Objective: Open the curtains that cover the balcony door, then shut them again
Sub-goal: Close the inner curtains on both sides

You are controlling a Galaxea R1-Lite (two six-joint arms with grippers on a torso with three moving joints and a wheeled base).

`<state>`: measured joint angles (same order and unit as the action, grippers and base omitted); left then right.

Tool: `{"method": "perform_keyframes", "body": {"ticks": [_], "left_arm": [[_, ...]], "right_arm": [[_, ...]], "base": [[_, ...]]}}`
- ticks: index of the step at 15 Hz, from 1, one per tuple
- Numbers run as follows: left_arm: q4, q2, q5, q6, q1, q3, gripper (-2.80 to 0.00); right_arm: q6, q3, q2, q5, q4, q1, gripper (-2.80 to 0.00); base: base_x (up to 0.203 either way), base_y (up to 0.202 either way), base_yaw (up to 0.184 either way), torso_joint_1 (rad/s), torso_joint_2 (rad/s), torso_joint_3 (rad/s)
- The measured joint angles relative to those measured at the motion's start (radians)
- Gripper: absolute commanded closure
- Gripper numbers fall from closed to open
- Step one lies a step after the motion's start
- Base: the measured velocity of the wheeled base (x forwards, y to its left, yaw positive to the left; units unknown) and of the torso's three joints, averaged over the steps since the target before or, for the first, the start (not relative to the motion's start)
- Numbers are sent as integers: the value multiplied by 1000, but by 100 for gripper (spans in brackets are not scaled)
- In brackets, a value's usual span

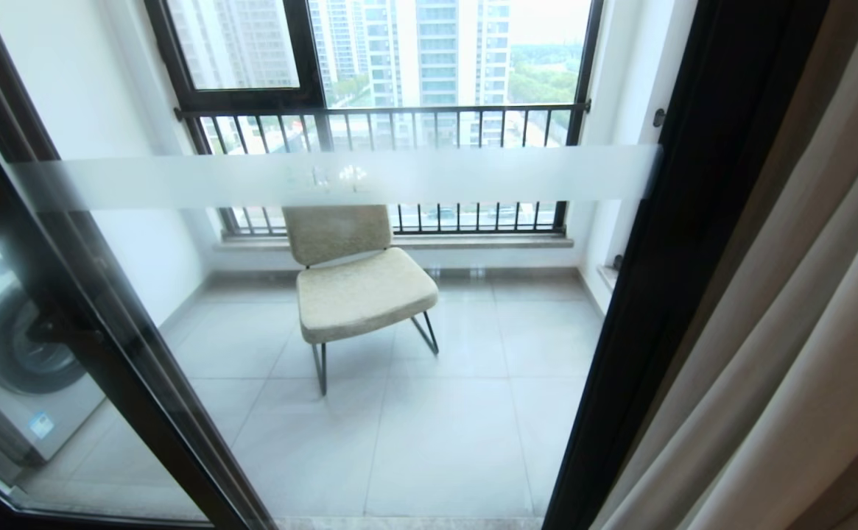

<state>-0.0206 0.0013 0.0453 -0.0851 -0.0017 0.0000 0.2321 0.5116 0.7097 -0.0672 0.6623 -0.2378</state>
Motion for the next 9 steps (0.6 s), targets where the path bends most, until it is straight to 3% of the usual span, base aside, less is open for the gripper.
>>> {"method": "perform_keyframes", "body": {"ticks": [5, 6, 9], "left_arm": [[0, 0, 0, 0, 0, 0, 0], [0, 0, 0, 0, 0, 0, 0], [0, 0, 0, 0, 0, 0, 0]], "right_arm": [[-27, 18, 110, 5, 41, -31, -280], [-28, 18, 121, 8, 41, -31, 0], [-32, 13, 142, 10, 30, -32, 0]], "base": [[0, 0, 0, 0, 0, 0], [0, 0, 0, 0, 0, 0], [0, 0, 0, 0, 0, 0]]}}
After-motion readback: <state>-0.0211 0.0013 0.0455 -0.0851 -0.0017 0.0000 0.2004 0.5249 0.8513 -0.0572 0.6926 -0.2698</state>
